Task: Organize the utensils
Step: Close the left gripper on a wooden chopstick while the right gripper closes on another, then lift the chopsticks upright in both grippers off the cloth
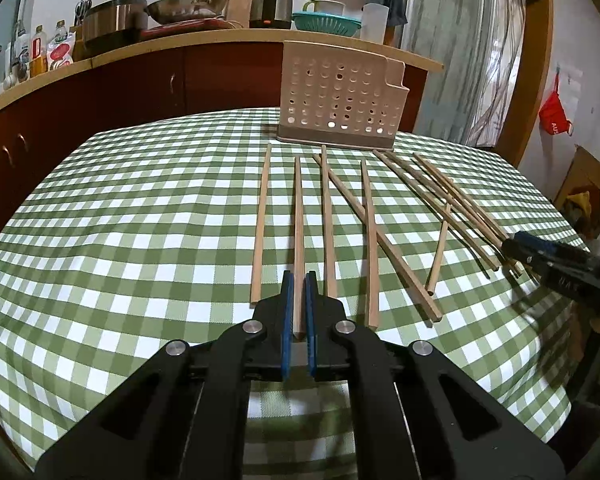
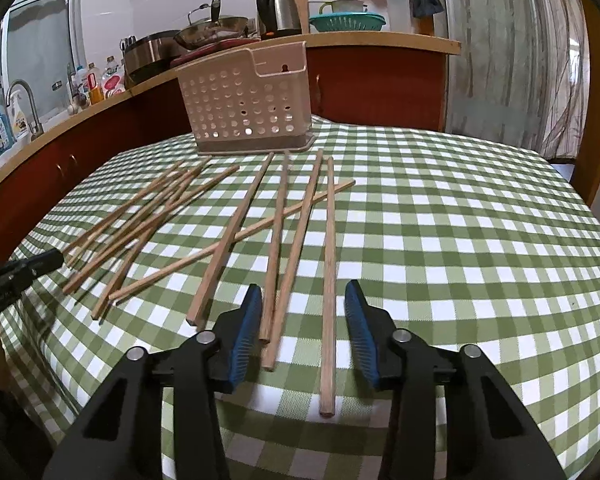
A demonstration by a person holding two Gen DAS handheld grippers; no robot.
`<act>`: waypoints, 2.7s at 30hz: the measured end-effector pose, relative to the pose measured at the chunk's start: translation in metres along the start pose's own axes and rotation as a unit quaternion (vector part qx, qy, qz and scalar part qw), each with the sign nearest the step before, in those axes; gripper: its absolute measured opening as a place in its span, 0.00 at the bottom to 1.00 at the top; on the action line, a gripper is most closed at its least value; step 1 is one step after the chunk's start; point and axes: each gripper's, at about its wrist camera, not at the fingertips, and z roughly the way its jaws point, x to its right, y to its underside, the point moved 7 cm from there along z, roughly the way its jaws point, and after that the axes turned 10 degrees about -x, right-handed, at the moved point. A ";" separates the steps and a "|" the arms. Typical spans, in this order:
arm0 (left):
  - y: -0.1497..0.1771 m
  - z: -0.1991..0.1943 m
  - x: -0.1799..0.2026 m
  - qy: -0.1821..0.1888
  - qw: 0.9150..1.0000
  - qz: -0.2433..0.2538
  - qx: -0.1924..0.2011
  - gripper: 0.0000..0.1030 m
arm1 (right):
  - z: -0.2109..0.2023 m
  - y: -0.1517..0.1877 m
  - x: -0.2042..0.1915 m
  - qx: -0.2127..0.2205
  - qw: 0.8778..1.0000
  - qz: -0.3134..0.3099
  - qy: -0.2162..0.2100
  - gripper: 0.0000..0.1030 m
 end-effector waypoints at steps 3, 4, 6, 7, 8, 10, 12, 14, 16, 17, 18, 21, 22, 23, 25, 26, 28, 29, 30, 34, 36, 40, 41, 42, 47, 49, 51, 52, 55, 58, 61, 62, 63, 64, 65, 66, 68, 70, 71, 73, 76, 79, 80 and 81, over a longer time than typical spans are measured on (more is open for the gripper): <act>-0.002 -0.002 0.001 0.003 1.000 0.002 0.002 0.06 | -0.005 0.003 0.004 0.005 1.000 0.003 0.001 0.36; -0.003 -0.003 0.002 0.003 1.000 0.002 0.003 0.06 | -0.008 0.006 0.005 0.008 1.000 0.004 0.003 0.36; -0.003 -0.003 0.002 0.004 1.000 0.002 0.004 0.06 | -0.011 0.010 0.008 0.008 1.000 0.005 0.006 0.36; -0.003 -0.003 0.002 0.004 1.000 0.001 0.004 0.06 | -0.014 0.015 0.009 0.008 1.000 0.007 0.004 0.36; -0.003 -0.003 0.003 0.004 1.000 0.001 0.004 0.06 | -0.015 0.018 0.010 0.007 1.000 0.007 0.003 0.36; -0.003 -0.003 0.003 0.003 1.000 0.002 0.004 0.06 | -0.018 0.024 0.012 0.003 1.000 0.006 0.005 0.36; -0.003 -0.003 0.003 0.003 1.000 0.002 0.004 0.06 | -0.020 0.027 0.014 0.004 1.000 0.009 0.005 0.34; -0.002 -0.003 0.003 0.003 1.000 0.003 0.003 0.06 | -0.018 0.029 0.017 0.001 1.000 0.015 -0.001 0.24; -0.002 -0.003 0.003 0.003 1.000 0.002 0.003 0.06 | -0.018 0.029 0.020 0.002 1.000 0.021 0.000 0.19; -0.002 -0.003 0.003 0.003 1.000 0.003 0.004 0.06 | -0.018 0.030 0.020 0.002 1.000 0.022 -0.001 0.14; -0.003 -0.003 0.003 0.003 1.000 0.003 0.005 0.06 | -0.018 0.030 0.020 0.003 1.000 0.022 -0.001 0.13; -0.005 -0.007 0.003 0.003 1.000 0.001 0.012 0.06 | -0.028 0.025 0.018 0.023 1.000 0.017 0.010 0.13; -0.006 -0.009 0.004 0.002 1.000 0.002 0.015 0.06 | -0.032 0.023 0.017 0.031 0.999 0.014 0.014 0.13; -0.008 -0.012 0.003 0.002 1.000 0.002 0.019 0.06 | -0.038 0.019 0.016 0.044 0.999 0.007 0.021 0.13; -0.013 -0.019 0.003 0.003 1.000 0.001 0.031 0.06 | -0.047 0.012 0.013 0.061 0.998 -0.003 0.031 0.13; -0.017 -0.023 0.003 0.003 0.999 0.000 0.037 0.06 | -0.052 0.007 0.011 0.067 0.997 -0.007 0.035 0.13; -0.022 -0.030 0.003 0.004 0.999 0.000 0.048 0.06 | -0.056 0.003 0.010 0.071 0.997 -0.009 0.037 0.13; -0.025 -0.034 0.003 0.004 0.999 -0.001 0.053 0.06 | -0.056 0.002 0.010 0.069 0.997 -0.009 0.037 0.13; -0.027 -0.037 0.003 0.005 0.998 -0.001 0.058 0.06 | -0.055 0.001 0.009 0.066 0.997 -0.009 0.038 0.13; -0.027 -0.037 0.003 0.006 0.998 0.000 0.059 0.06 | -0.033 0.011 0.010 0.021 0.999 -0.008 0.025 0.13; -0.024 -0.035 0.002 0.008 0.999 -0.002 0.053 0.06 | -0.021 0.019 0.010 -0.006 1.000 -0.004 0.016 0.13; -0.019 -0.032 0.003 0.007 0.999 -0.001 0.047 0.06 | -0.017 0.026 0.012 -0.018 1.000 -0.002 0.014 0.13; -0.019 -0.032 0.003 0.007 0.999 -0.001 0.047 0.06 | -0.019 0.028 0.012 -0.016 1.000 -0.001 0.015 0.16; -0.018 -0.032 0.003 0.007 0.999 -0.001 0.047 0.06 | -0.021 0.029 0.013 -0.014 1.000 0.000 0.017 0.17; -0.018 -0.032 0.004 0.005 0.999 0.002 0.045 0.06 | -0.023 0.035 0.018 -0.014 1.000 0.001 0.020 0.17; -0.018 -0.031 0.005 0.004 0.999 0.003 0.045 0.06 | -0.025 0.037 0.019 -0.013 1.000 -0.001 0.017 0.17; -0.018 -0.031 0.005 0.004 0.999 0.003 0.044 0.06 | -0.026 0.039 0.020 -0.012 1.000 -0.003 0.018 0.17; -0.018 -0.031 0.005 0.004 0.999 0.004 0.043 0.06 | -0.027 0.039 0.020 -0.011 1.000 -0.002 0.017 0.17; -0.018 -0.030 0.005 0.003 0.999 0.004 0.042 0.06 | -0.031 0.040 0.024 -0.006 1.000 0.002 0.019 0.17; -0.018 -0.030 0.005 0.003 0.999 0.005 0.042 0.06 | -0.031 0.040 0.028 -0.004 1.000 0.007 0.027 0.17; -0.018 -0.030 0.005 0.003 0.999 0.005 0.043 0.06 | -0.030 0.039 0.030 0.000 1.000 0.010 0.024 0.17; -0.018 -0.030 0.005 0.003 0.999 0.005 0.042 0.06 | -0.029 0.038 0.029 0.003 1.000 0.008 0.024 0.17; -0.017 -0.029 0.005 0.003 0.999 0.004 0.042 0.06 | -0.028 0.036 0.028 0.007 1.000 0.004 0.026 0.17; -0.017 -0.029 0.005 0.003 0.999 0.004 0.041 0.06 | -0.027 0.035 0.028 0.012 1.000 0.000 0.027 0.17; -0.017 -0.029 0.005 0.003 0.999 0.005 0.041 0.06 | -0.025 0.034 0.026 0.015 1.000 -0.002 0.027 0.17; -0.017 -0.028 0.005 0.003 0.999 0.005 0.041 0.06 | -0.023 0.033 0.026 0.018 0.999 -0.002 0.026 0.16; -0.017 -0.028 0.005 0.003 0.999 0.005 0.041 0.06 | -0.020 0.032 0.026 0.028 0.999 -0.001 0.021 0.10; -0.017 -0.029 0.005 0.003 0.999 0.005 0.042 0.06 | -0.022 0.029 0.026 0.034 0.999 -0.001 0.028 0.07; -0.017 -0.029 0.005 0.003 0.999 0.004 0.044 0.06 | -0.025 0.027 0.025 0.039 0.999 -0.001 0.030 0.07; -0.018 -0.032 0.005 0.002 0.999 0.003 0.049 0.06 | -0.035 0.022 0.025 0.055 0.998 0.000 0.034 0.07; -0.023 -0.037 0.004 0.003 0.998 0.002 0.058 0.06 | -0.049 0.011 0.022 0.074 0.997 -0.001 0.035 0.07; -0.028 -0.045 0.003 0.005 0.998 0.002 0.069 0.06 | -0.063 -0.001 0.018 0.089 0.995 -0.007 0.037 0.07; -0.030 -0.049 0.003 0.005 0.997 0.002 0.073 0.06 | -0.067 -0.006 0.016 0.094 0.995 -0.008 0.036 0.07; -0.033 -0.053 0.003 0.006 0.997 0.001 0.079 0.06 | -0.072 -0.010 0.015 0.100 0.994 -0.008 0.035 0.07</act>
